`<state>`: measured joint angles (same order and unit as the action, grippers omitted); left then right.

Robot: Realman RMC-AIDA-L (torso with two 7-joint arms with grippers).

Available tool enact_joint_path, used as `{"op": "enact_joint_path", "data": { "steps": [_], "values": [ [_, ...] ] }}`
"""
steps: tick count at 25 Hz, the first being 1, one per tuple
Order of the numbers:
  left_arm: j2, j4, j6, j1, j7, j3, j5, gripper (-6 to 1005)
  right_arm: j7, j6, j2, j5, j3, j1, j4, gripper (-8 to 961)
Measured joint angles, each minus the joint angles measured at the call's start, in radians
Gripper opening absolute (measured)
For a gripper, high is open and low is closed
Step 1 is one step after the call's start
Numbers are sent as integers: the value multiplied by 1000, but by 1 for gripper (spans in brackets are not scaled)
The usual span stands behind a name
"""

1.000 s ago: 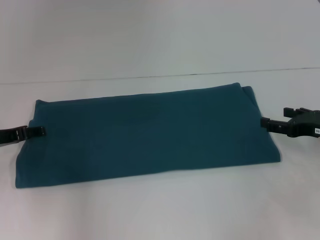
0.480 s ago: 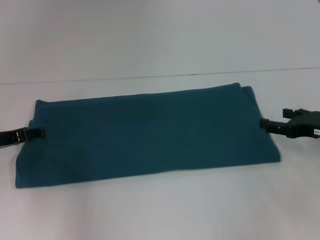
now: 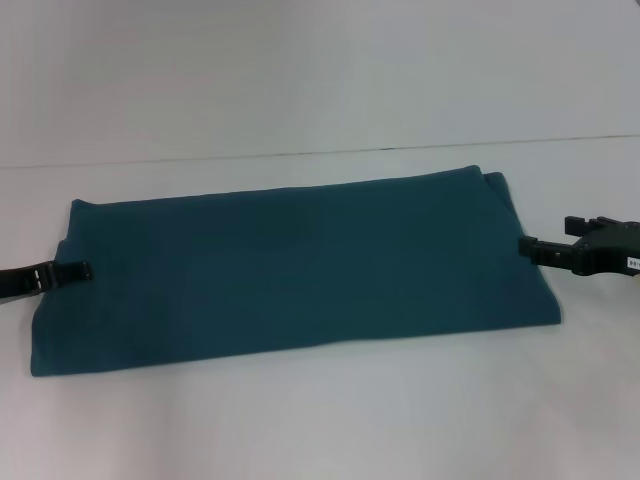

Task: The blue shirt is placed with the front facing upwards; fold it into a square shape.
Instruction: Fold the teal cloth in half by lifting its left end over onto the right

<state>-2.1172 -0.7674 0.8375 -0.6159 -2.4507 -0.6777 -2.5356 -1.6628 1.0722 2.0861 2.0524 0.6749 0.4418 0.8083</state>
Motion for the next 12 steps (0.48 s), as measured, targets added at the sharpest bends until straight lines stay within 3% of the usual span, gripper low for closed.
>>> {"op": "enact_joint_path", "data": {
  "steps": [12],
  "values": [
    [-1,16,8,-6,-6,0,7,872,0,1,0,0,0,-3,0,914]
  ]
}}
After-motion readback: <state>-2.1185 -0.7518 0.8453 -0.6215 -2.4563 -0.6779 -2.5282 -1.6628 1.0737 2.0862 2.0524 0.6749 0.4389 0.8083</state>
